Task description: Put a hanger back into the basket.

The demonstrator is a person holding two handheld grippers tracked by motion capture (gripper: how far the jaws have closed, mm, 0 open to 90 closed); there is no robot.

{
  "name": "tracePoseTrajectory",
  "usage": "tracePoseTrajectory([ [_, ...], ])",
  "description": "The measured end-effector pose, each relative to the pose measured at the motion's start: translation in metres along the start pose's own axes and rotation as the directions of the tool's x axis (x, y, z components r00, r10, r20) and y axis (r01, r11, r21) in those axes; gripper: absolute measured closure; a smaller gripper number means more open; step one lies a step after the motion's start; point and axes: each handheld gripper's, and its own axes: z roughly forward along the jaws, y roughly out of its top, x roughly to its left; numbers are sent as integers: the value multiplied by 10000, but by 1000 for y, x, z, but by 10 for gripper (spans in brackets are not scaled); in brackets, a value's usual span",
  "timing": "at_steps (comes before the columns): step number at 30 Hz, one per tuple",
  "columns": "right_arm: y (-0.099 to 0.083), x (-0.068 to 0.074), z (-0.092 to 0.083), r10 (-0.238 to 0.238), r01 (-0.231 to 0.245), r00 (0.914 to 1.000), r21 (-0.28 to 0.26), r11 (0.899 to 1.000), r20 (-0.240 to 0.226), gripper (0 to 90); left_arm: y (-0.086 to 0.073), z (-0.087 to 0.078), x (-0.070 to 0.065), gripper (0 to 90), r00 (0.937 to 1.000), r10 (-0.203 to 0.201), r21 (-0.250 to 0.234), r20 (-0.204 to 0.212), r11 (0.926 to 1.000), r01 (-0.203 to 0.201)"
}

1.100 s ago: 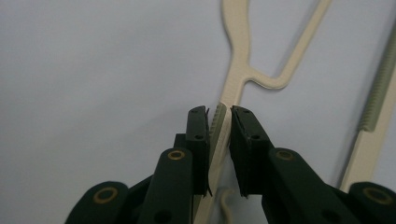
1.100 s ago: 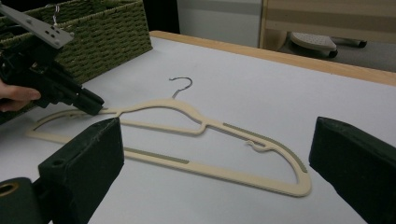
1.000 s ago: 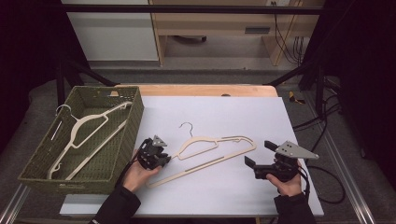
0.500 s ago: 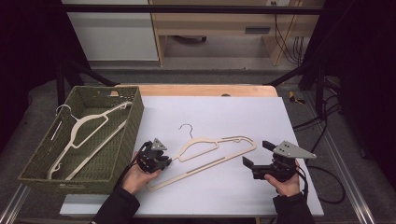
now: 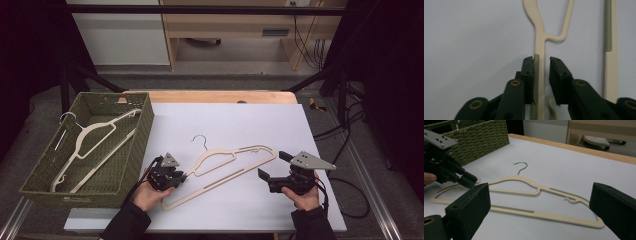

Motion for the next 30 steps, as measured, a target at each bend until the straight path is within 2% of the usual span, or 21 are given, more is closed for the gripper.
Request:
tracePoseTrajectory([
  [2,0,1,2,18,-18,10000,11,10000,-4,42,0,1,-3,718,9995,242,-8,-206,9997,-242],
  [5,1,4,7,-10,10,10000,114,9999,-66,43,0,2,-6,723,9990,223,18,-391,9998,-223],
  [7,4,9,16,-214,219,9995,220,9995,-212,44,2,2,-6,749,9990,160,178,-417,9997,-152],
  [9,5,10,19,-261,266,9993,221,9994,-257,44,2,2,-7,789,9984,207,189,-535,9996,-197],
  [11,8,15,31,-269,284,9989,396,9988,-387,47,2,2,-9,792,9970,387,236,-674,9990,-372],
  [12,8,15,31,-269,284,9989,396,9988,-387,47,3,2,-9,792,9967,394,232,-706,9990,-379],
  [13,10,18,41,-265,290,9985,510,9983,-489,48,3,2,-9,794,9969,388,192,-688,9991,-376],
  [14,10,18,41,-265,290,9985,510,9983,-489,48,3,2,-9,794,9969,388,192,-688,9991,-376],
  [15,11,23,54,-319,360,9977,678,9971,-597,51,3,1,-9,794,9969,382,251,-684,9990,-366],
  [17,12,24,58,-412,460,9970,738,9962,-657,52,5,-1,-12,795,9966,463,330,-675,9985,-441],
  [19,15,30,72,-390,460,9964,932,9946,-751,58,7,-7,-15,795,9947,659,269,-791,9976,-640],
  [21,19,34,84,-376,455,9960,978,9942,-811,67,9,-15,-20,795,9930,715,-101,-938,9973,-728],
  [25,28,45,109,-227,316,9952,925,9952,-953,85,16,-31,-30,795,9896,880,-502,-1136,9943,-942],
  [27,32,52,122,-197,298,9948,1013,9944,-996,96,18,-36,-34,796,9849,1092,-552,-1346,9915,-1175],
  [30,37,60,141,-155,282,9945,1219,9921,-1036,111,20,-41,-39,796,9819,1216,-557,-1451,9898,-1308],
])
